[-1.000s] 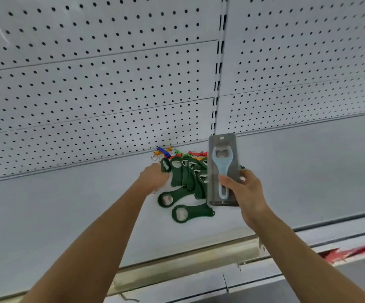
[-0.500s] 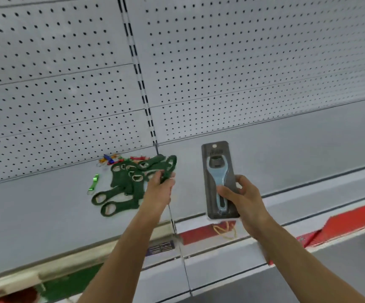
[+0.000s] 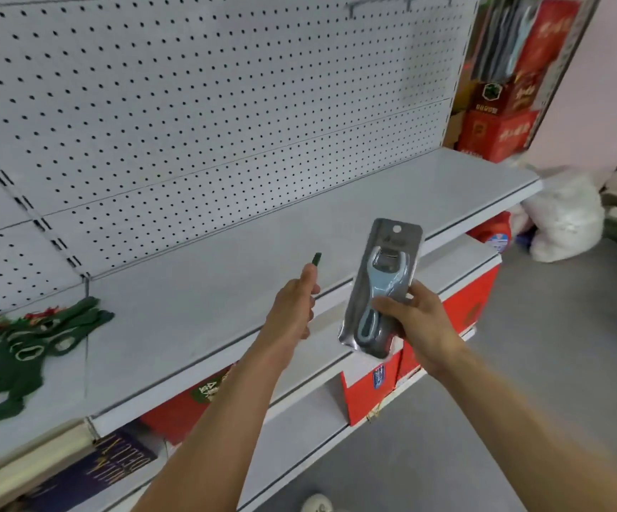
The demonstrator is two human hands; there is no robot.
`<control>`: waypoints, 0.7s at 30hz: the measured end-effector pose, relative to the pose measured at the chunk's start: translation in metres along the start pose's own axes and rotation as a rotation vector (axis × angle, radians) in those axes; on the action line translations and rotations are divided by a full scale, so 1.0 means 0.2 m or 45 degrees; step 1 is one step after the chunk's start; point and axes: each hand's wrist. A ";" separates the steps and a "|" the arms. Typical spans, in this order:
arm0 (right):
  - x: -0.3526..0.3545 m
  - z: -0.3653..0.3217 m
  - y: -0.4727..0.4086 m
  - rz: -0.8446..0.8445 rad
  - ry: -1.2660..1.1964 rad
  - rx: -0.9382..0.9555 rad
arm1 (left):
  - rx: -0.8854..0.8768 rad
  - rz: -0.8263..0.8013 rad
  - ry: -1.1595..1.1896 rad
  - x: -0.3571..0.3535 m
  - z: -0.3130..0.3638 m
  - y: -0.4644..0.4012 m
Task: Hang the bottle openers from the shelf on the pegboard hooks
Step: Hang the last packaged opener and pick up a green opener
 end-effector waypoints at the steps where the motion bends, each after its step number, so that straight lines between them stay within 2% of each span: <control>1: 0.07 0.00 -0.03 0.024 0.002 0.006 | -0.034 -0.036 -0.040 -0.06 0.02 -0.03; 5: 0.32 -0.02 -0.16 0.092 -0.015 0.022 | -0.125 -0.144 -0.044 -0.34 0.06 -0.19; 15: 0.98 -0.19 -0.71 0.143 -0.058 0.037 | -0.191 -0.254 0.226 -1.11 0.23 -0.69; 21: 1.24 -0.33 -1.07 0.130 0.025 0.134 | -0.294 -0.280 0.120 -1.44 0.44 -0.93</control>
Point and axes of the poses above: each hand's wrist, its own y-axis away from the middle knuckle, its own x-axis out of the back of the hand, z = x × y, and after that the axes turned 10 degrees about y, right-handed
